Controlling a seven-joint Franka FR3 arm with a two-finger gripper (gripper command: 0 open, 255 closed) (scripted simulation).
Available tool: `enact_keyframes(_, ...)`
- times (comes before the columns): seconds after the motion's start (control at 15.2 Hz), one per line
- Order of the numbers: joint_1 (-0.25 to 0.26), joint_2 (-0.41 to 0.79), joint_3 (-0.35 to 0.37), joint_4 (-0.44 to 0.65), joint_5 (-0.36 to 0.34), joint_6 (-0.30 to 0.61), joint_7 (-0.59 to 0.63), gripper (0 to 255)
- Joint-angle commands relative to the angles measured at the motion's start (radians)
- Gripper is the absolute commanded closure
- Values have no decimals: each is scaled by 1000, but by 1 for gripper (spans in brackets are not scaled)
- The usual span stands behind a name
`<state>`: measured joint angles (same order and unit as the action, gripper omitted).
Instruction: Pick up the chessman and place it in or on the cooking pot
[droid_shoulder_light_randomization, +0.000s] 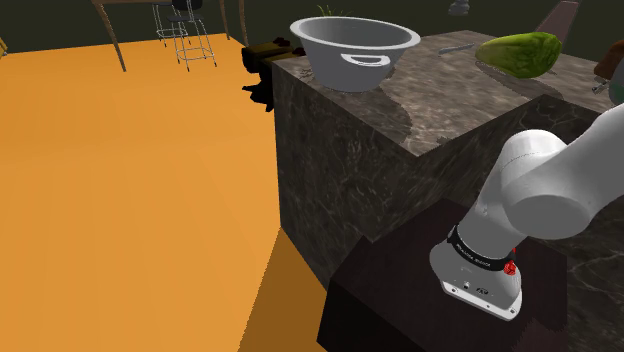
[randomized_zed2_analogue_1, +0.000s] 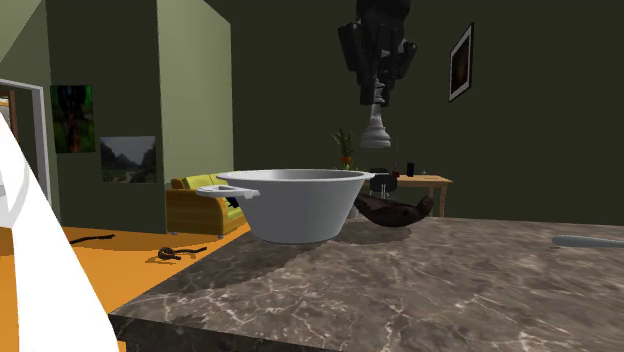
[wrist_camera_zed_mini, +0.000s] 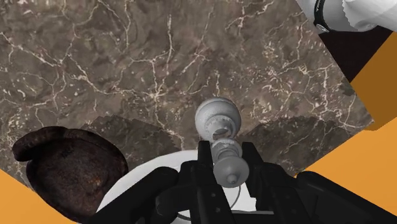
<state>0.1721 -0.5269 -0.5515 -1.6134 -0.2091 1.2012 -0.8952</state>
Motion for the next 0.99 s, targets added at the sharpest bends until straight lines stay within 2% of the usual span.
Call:
enact_keyframes(0.0, 6, 24, -5, 52, 8, -29, -6, 255)
enact_keyframes(0.53, 67, 223, -4, 218, 114, -24, 65, 255)
enact_keyframes(0.92, 95, 439, -34, 430, 235, -51, 96, 255)
